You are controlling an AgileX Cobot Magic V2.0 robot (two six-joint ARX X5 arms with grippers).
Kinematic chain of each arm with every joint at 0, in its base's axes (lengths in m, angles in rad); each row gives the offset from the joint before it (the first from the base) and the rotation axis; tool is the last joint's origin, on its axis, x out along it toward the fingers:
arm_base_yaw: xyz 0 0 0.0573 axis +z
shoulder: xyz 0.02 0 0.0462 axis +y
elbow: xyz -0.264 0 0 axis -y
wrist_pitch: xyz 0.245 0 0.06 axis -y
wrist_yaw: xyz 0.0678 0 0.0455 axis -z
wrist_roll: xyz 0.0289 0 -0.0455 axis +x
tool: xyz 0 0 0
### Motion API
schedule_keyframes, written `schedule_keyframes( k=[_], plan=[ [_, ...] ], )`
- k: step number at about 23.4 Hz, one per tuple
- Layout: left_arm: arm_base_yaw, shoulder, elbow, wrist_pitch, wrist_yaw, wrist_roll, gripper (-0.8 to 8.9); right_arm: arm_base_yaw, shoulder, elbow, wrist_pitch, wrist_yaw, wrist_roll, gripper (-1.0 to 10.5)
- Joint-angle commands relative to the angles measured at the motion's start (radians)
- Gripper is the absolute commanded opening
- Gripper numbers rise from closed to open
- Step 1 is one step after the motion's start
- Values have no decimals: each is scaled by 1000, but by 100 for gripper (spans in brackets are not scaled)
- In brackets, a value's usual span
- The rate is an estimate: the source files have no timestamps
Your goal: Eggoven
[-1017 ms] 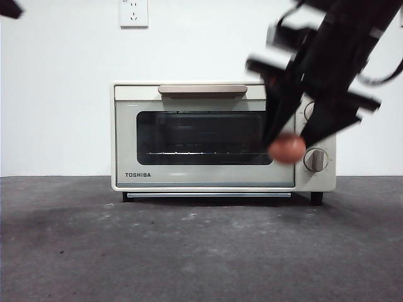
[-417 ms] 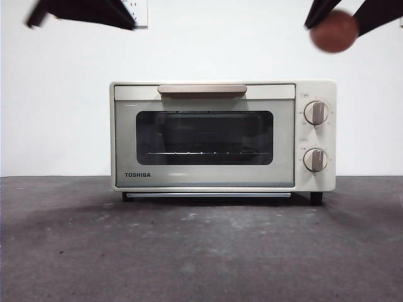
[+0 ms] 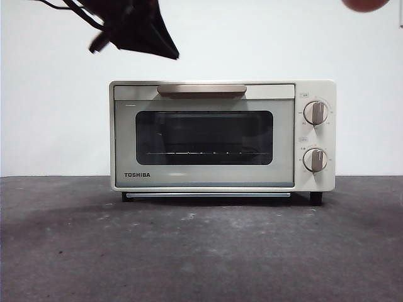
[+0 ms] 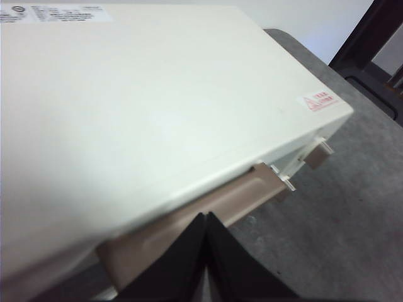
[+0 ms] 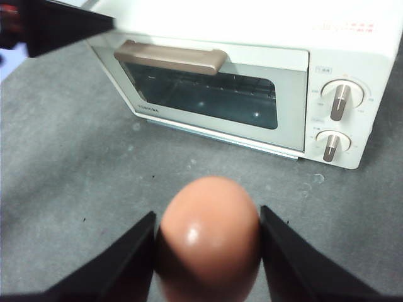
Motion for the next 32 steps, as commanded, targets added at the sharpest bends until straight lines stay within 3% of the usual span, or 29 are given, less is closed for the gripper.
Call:
schedule_keyframes(
  k=[1,12,17,32],
  plan=[
    [-13,58,43,5,0,21,7,7,-13,8,0,0,-11,2],
    [-35,134,55,6,-118,68,7,7,-45,8,-15,2,-11,2],
    [-46,144,55,-26,-119,69,7,7,-45,8,-31,2,-12,2],
    [-237,144,55,-260,-119,117,7,7,-44,8,-26,3,-30,2]
  ],
)
